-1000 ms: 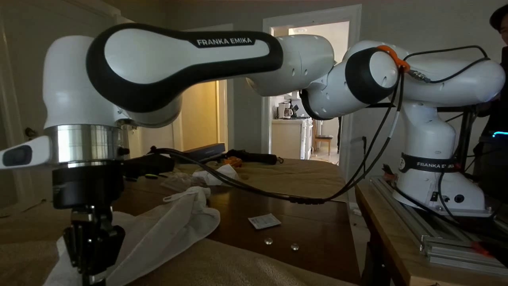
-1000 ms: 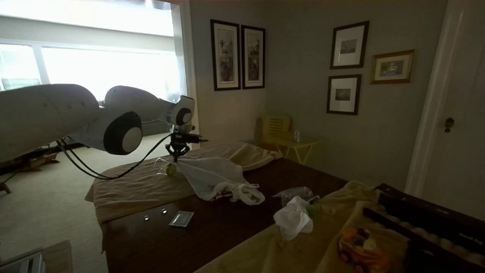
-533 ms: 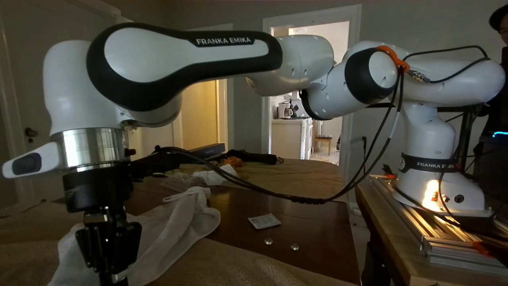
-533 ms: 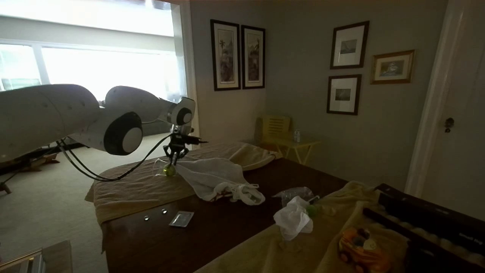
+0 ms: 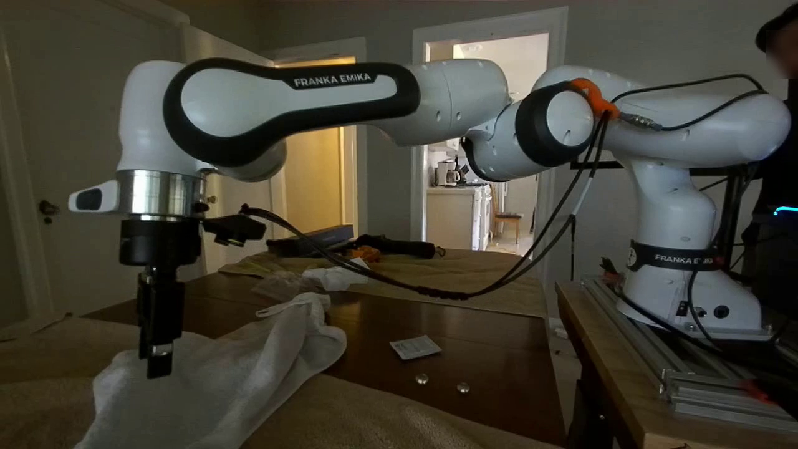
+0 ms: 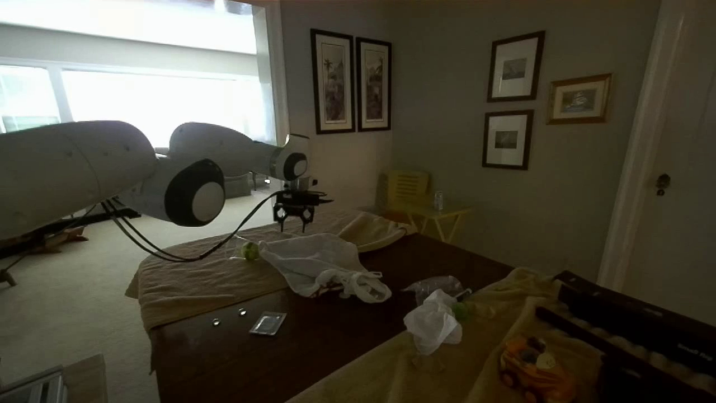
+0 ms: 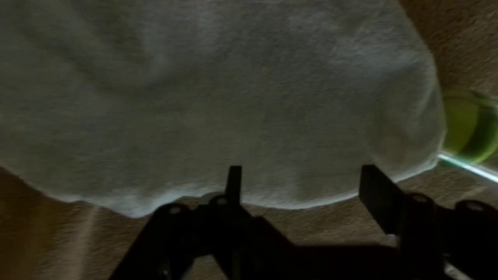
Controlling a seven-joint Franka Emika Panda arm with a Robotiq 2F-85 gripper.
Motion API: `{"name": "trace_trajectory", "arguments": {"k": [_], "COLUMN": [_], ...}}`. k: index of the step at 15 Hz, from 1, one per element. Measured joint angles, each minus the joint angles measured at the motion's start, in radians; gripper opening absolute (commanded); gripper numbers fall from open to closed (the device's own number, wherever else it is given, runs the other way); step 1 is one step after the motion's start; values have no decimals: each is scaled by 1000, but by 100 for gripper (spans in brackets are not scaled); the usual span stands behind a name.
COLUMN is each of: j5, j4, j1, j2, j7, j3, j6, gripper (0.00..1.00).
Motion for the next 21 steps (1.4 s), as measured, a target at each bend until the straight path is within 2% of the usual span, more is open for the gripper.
{"name": "trace_trajectory", "arguments": {"k": [5, 13, 21], "j5": [-17, -43, -44], "j4": [0, -16, -17], "j1": [-39, -102, -103], "j2": [-15, -2, 9], "j7": [183, 529, 937], "j3": [-96, -218, -246], "j6": [67, 67, -119], "gripper": [100, 100, 100]}}
